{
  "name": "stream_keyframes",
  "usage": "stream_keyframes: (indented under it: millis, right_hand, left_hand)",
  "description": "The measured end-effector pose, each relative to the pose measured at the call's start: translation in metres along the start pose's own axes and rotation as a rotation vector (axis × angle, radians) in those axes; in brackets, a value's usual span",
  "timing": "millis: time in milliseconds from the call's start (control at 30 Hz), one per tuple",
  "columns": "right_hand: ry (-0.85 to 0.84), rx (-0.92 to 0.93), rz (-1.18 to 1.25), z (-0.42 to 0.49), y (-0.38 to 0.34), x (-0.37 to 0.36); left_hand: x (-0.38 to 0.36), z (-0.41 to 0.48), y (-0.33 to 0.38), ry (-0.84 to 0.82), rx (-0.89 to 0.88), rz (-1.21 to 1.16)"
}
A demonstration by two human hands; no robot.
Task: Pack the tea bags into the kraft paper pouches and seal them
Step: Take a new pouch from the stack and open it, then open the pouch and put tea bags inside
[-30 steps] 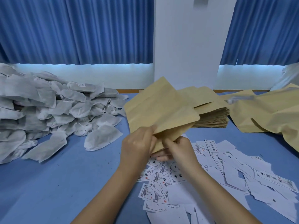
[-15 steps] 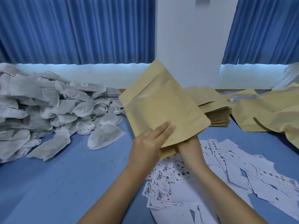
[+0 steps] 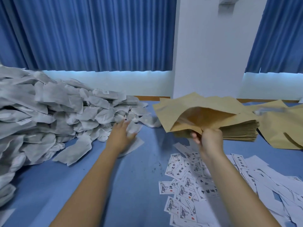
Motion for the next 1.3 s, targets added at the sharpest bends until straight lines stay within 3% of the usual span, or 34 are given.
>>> stream_keyframes:
  millis: [100,267,433,533,667,867,1133,1233,1300]
  right_hand:
    - [0.03,0.003,0.057,0.011,0.01,-0.008]
    - [0.057,-0.056,0.365,0.027,0.026,0.003]
    - [0.085,0.009,0.345,0.032,0.028,0.017]
    - [0.037,0.011,0.298,0.029,0.029,0.012]
    - [-0.057,0.058,0.14,0.021,0.028,0.004]
    - [-0.086,0.023,0.152,0.012,0.031,-0.001]
    - [-0.065,-0.001,0.122,0.013,0.035,0.002]
    - [-0.039,-0.026,-0.081,0.016,0.047,0.006]
    - [-0.048,-0.004,-0.209,0.013,0.049,0.005]
  left_hand:
    - [-0.035,0.019,-0.039,-0.243,0.056,0.265]
    - [-0.047,0.038,-0.035,-0.173,0.175,0.512]
    - [-0.05,0.005,-0.008,-0.08,0.024,0.578]
    - [-0.05,-0.027,0.008,-0.148,-0.073,0.486]
    - [-0.048,-0.056,0.001,-0.305,0.02,0.251]
    - [-0.038,-0.071,0.036,-0.176,-0.121,0.248]
    - [0.002,-0.084,0.101,-0.178,-0.038,0.345]
    - [0.024,-0.086,0.151,-0.408,0.017,-0.108]
    - [0.028,-0.079,0.182,-0.421,-0.017,-0.26]
Point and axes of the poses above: each hand's wrist, its own z-axis towards the middle knuckle, its own x-axis out of the back of the hand, y = z × x, the point moved 7 cm from there along z, towards the middle knuckle, and after that the axes turned 7 degrees about -z, right-handed, at the moved point
